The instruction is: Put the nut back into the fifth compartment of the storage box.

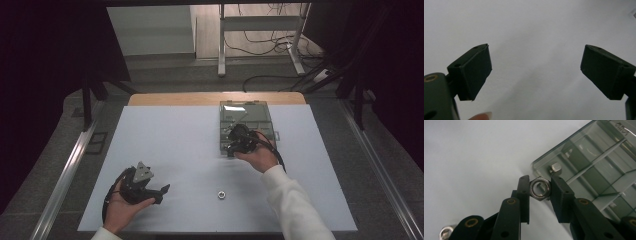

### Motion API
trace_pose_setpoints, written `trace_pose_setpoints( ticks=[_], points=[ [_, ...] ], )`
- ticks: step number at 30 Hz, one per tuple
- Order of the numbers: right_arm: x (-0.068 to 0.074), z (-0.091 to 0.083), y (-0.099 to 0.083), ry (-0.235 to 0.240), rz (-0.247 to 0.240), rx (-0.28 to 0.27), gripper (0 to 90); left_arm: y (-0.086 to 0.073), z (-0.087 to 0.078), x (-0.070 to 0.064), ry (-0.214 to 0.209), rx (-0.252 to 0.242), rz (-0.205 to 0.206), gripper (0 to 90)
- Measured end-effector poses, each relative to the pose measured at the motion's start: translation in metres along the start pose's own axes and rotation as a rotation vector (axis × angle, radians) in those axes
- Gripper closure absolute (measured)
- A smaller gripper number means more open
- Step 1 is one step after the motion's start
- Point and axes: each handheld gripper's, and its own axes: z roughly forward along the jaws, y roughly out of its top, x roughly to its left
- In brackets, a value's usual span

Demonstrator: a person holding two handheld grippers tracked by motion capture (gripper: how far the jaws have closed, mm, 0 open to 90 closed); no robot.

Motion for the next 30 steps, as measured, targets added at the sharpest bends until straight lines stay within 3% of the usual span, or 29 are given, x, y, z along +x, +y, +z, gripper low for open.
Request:
trace_pose_setpoints(
  ticks=[3, 30],
  points=[
    [-0.009, 0.003, 0.004, -0.001, 0.031, -0.008, 70.3, 0.000, 0.000, 0.000, 0.001, 0.000, -0.001, 10.4],
    [-0.030, 0.020, 0.024, -0.050, 0.084, 0.014, 70.2, 0.001, 0.001, 0.000, -0.003, -0.002, 0.003, 10.5]
  ],
)
